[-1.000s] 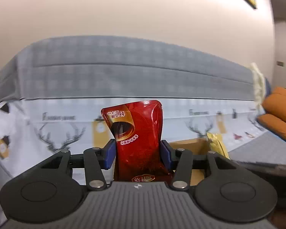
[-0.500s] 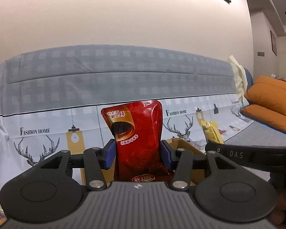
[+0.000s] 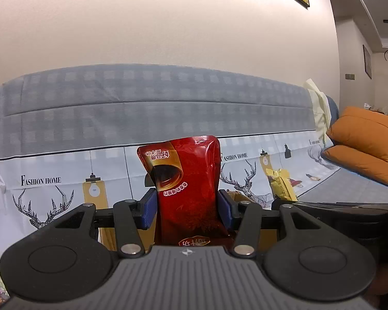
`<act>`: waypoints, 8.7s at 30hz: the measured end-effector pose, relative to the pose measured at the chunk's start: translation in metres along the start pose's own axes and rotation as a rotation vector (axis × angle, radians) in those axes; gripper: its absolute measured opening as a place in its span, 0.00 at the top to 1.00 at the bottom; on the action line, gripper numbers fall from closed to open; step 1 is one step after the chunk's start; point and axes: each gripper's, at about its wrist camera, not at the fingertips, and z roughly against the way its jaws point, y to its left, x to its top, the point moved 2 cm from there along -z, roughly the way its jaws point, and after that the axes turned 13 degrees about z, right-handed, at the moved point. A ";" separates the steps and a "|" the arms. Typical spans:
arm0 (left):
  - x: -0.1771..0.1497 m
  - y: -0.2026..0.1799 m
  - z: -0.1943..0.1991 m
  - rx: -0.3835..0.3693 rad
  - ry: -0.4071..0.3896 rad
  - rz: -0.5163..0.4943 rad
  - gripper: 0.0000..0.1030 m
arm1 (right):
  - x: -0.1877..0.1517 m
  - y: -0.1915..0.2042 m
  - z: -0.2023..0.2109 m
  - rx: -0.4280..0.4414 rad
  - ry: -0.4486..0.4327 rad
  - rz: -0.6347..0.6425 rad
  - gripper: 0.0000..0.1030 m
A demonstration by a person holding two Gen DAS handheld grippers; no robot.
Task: Organize snacks
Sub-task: 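Carry the red coffee bag and yellow bar over the cardboard box with both grippers, then open the right gripper to drop the yellow bar while the left gripper releases the coffee bag, then move both grippers back from the box toward the snack pile, then grasp the clear candy bag with the left gripper while the right gripper grasps the purple candy stick, then lift the candy bag and purple candy stick and carry them over the box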
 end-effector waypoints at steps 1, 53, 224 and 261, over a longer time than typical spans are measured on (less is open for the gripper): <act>0.000 0.000 0.001 0.003 -0.001 0.000 0.47 | 0.000 0.001 0.000 0.001 0.000 0.003 0.84; 0.007 0.011 -0.004 0.024 0.013 0.063 0.31 | -0.002 0.018 -0.013 -0.023 0.033 0.029 0.45; -0.081 0.183 0.226 0.210 0.191 0.467 0.88 | -0.138 0.226 0.096 0.390 0.412 0.348 0.83; -0.083 0.137 0.215 0.264 0.275 0.302 0.88 | -0.053 -0.028 0.141 0.221 -0.049 -0.053 0.82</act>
